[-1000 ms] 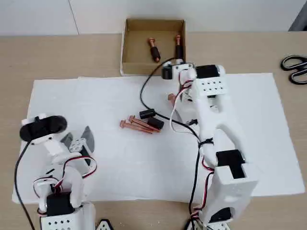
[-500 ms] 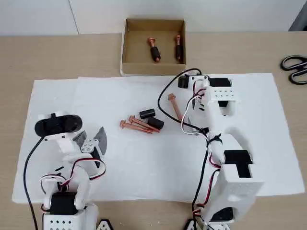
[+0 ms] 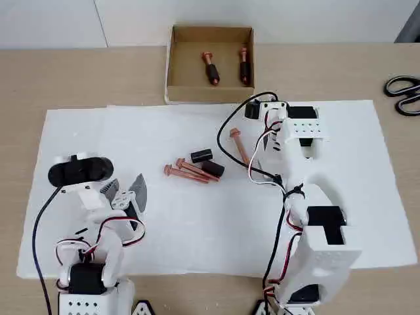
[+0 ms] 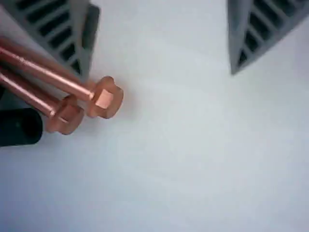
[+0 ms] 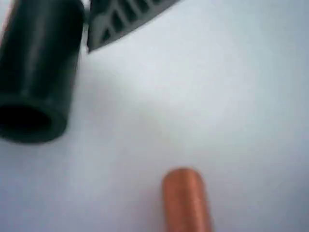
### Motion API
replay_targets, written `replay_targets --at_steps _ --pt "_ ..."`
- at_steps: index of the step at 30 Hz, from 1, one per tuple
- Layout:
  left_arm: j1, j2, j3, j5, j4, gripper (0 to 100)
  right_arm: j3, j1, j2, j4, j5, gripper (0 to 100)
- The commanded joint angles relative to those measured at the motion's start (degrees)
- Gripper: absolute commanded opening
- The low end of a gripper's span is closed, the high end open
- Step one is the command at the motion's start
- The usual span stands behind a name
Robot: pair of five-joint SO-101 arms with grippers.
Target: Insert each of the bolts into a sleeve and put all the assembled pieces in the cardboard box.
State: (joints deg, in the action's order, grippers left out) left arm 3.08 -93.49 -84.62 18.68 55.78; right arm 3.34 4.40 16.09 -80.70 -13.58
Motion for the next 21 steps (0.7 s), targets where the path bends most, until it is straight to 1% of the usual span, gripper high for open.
replay_targets --at_steps 1,11,15,21 --pt "-0.35 -0.35 0.13 0.26 0.35 18 -0.26 -0.22 -3.65 0.84 0.44 19.8" --pt "-0.35 -0.53 -1.71 0.26 0.35 18 -0.18 -0.13 -3.56 3.30 0.70 19.8" --pt "-0.35 -0.53 -1.71 0.26 0.26 18 0.09 0.92 -3.30 4.44 0.70 19.7" --pt "-0.35 -0.53 -1.71 0.26 0.26 18 -0.26 2.07 1.45 6.20 1.93 19.7"
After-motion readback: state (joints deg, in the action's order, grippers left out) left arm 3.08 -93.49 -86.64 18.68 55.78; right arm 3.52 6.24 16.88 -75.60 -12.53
